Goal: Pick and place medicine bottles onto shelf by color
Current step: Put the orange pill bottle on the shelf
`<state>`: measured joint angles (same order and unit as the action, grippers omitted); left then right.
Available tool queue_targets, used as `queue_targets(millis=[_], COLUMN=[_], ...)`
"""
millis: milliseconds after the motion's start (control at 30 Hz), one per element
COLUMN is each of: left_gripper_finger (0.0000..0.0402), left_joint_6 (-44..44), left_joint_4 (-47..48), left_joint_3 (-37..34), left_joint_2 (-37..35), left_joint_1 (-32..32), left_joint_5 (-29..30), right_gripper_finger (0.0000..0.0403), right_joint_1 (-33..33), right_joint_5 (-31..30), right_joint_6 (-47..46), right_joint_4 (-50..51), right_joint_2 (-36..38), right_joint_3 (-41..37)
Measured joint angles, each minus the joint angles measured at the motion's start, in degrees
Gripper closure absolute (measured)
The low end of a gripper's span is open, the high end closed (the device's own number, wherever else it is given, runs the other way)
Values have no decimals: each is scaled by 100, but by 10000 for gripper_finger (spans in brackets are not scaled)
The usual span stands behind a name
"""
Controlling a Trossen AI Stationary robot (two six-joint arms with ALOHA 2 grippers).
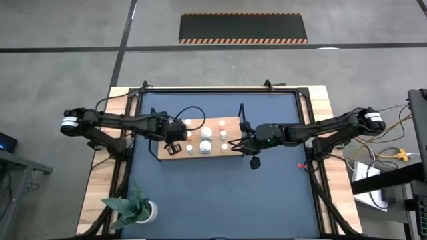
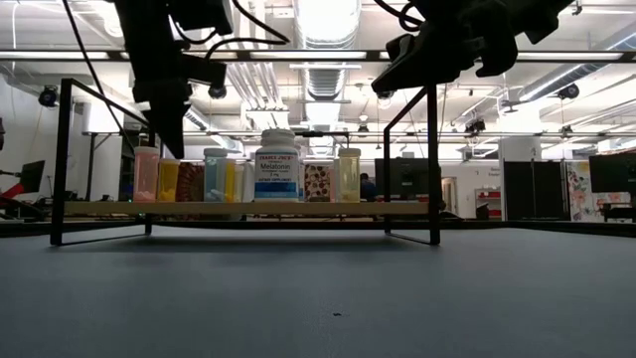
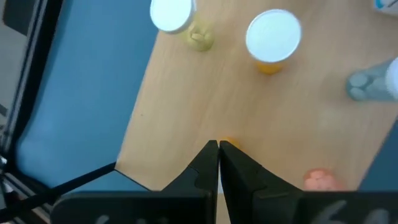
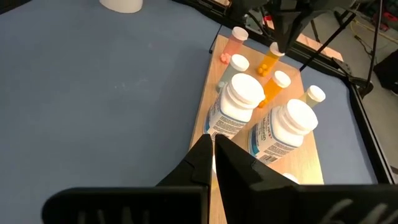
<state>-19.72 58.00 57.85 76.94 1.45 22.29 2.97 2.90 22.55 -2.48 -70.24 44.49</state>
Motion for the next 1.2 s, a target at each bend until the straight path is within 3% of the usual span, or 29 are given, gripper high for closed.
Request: queue_targets(millis=[433,567,1000,1200], left_gripper_finger=[401,401,401,401], left_joint_6=[-70,-85,-83,-85], left_joint_4=[320,792,578,489], left_joint_3=[182,253,26,-6], left_joint_2=[-10,-17,-4,-4], left_joint_1=[1,1,1,1], left_joint_5=[-119,205,399,158], right_gripper_finger=[394,394,394,394], right_joint_1=[-1,0,-1,-1], right_joint_5=[-2,-2,-2,-2], right_joint_6=[-46,-47,-50,-65], right_joint_4=[2,4,4,4], right_joint_2=[0,-1,-2,-2], right_joint_3=[0,0,-2,-2])
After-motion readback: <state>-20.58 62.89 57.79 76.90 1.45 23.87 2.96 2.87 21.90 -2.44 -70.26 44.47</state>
